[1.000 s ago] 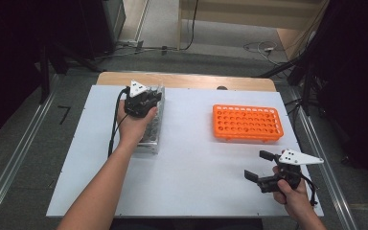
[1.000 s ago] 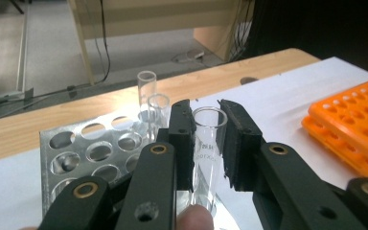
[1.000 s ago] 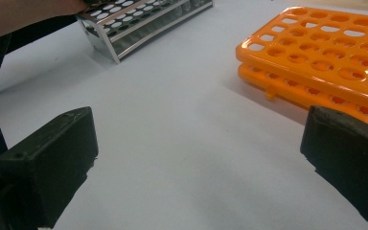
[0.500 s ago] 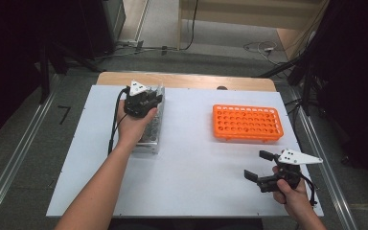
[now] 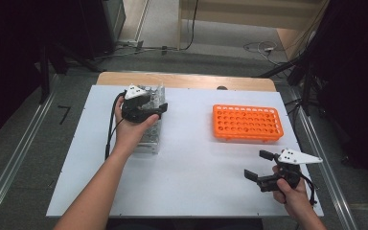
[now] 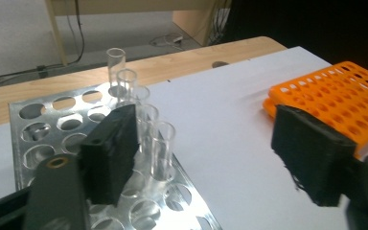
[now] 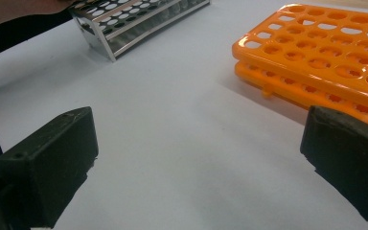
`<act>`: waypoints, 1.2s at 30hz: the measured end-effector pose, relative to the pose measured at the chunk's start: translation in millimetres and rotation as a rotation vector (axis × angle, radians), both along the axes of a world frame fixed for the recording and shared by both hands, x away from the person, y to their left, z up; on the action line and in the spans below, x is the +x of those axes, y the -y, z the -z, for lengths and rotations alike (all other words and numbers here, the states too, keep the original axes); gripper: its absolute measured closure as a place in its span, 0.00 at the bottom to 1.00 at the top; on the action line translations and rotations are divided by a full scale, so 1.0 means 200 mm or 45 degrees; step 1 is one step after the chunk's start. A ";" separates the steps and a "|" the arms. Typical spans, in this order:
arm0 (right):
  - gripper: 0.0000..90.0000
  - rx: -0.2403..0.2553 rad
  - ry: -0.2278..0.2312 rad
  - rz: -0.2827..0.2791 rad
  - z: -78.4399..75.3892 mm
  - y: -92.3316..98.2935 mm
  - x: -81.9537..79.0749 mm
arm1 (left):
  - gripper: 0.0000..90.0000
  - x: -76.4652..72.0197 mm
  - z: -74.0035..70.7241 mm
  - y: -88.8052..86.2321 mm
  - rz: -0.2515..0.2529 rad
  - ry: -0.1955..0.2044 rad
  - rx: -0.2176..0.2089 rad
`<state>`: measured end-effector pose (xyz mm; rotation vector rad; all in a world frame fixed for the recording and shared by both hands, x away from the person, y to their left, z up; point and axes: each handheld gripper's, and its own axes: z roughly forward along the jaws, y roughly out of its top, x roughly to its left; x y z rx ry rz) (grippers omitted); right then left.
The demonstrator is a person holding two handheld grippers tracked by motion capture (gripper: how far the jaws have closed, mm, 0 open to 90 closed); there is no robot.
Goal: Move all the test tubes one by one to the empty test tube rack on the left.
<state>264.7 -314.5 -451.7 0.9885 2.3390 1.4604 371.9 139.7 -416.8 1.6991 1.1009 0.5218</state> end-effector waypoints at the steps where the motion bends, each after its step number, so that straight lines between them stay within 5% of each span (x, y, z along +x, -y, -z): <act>1: 0.00 -0.002 0.001 0.000 0.00 0.00 0.00 | 0.19 -0.02 0.00 0.00 0.008 0.004 -0.009; 11: 0.00 -0.015 0.000 0.010 0.01 0.00 0.01 | 0.02 -0.24 -0.01 -0.02 0.100 0.038 -0.065; 20: 0.00 -0.017 0.010 0.023 0.03 0.02 0.02 | 0.00 -0.46 0.02 -0.10 0.097 0.072 -0.123; 36: 0.00 0.001 0.038 0.054 0.05 0.08 0.04 | 0.00 -0.78 0.12 -0.31 0.081 0.117 -0.150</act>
